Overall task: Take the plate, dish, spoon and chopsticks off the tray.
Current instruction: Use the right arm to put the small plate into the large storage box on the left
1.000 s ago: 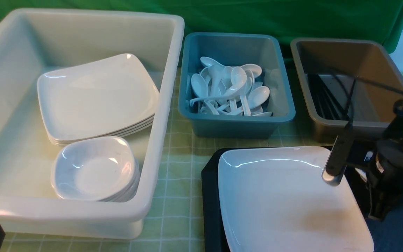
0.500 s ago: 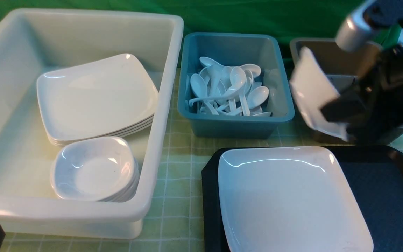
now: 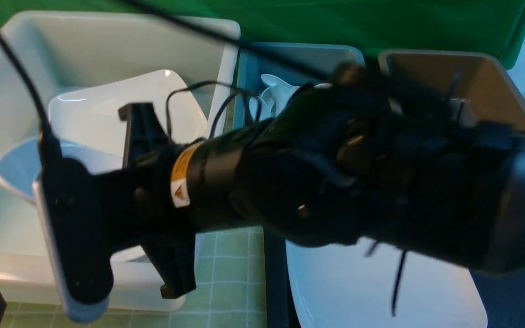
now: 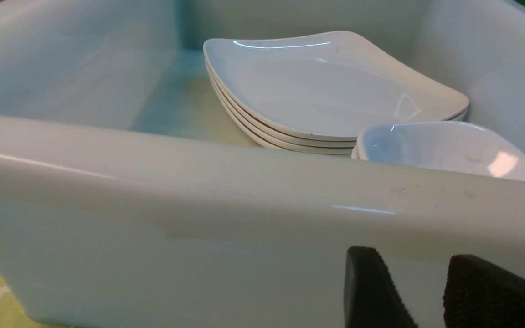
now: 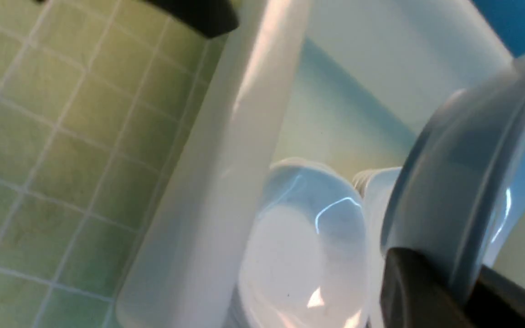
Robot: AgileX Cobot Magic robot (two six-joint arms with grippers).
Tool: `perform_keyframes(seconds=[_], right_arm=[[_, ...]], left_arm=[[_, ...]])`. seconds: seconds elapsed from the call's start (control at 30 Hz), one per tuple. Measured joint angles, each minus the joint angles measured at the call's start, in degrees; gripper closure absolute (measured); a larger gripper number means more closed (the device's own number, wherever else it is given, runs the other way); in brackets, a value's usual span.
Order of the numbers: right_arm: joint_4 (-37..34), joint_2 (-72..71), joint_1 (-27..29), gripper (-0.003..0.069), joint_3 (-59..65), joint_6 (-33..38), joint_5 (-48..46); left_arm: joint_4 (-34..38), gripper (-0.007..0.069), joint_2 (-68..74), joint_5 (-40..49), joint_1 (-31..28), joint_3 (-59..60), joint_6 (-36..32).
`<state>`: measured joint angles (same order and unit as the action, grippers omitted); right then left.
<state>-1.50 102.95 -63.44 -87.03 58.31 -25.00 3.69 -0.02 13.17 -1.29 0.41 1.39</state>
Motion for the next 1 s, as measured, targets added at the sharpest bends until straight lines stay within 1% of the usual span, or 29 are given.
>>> perform_keyframes(seconds=[0.17,0.2,0.33,0.37,0.4,0.53,0.63,0.7,0.77,0.83,1.0], right_arm=[[4.56,4.43,0.42,0.0624,-0.14,1.15,1.24],[6.85,5.45,0.42,0.0622,-0.14,1.25,1.64],[11.66,7.10,0.53,0.0616,-0.27,1.25,2.00],[13.86,7.93,0.59,0.0609,-0.27,1.25,2.05],[14.35,8.13,0.59,0.0606,-0.27,1.25,2.05],[18.06,8.83,0.63,0.0552,-0.63,1.25,1.84],[19.62,8.90,0.63,0.0476,-0.68,1.25,2.17],[20.04,8.90,0.63,0.0401,-0.74,1.25,2.73],[20.38,8.90,0.63,0.0354,-0.85,1.32,3.17],[20.50,8.85,0.63,0.0326,-1.19,1.37,3.22],[20.57,8.08,0.63,0.0307,-2.37,1.03,2.90]], left_arm=[[0.00,0.0396,0.00,0.00,0.00,0.00,0.00],[0.00,0.0396,0.00,0.00,0.00,0.00,0.00],[0.00,0.0396,0.00,0.00,0.00,0.00,0.00],[0.00,0.0396,0.00,0.00,0.00,0.00,0.00],[0.00,0.0396,0.00,0.00,0.00,0.00,0.00],[0.00,0.0396,0.00,0.00,0.00,0.00,0.00],[0.00,0.0396,0.00,0.00,0.00,0.00,0.00],[0.00,0.0396,0.00,0.00,0.00,0.00,0.00],[0.00,0.0396,0.00,0.00,0.00,0.00,0.00],[0.00,0.0396,0.00,0.00,0.00,0.00,0.00],[0.00,0.0396,0.00,0.00,0.00,0.00,0.00]])
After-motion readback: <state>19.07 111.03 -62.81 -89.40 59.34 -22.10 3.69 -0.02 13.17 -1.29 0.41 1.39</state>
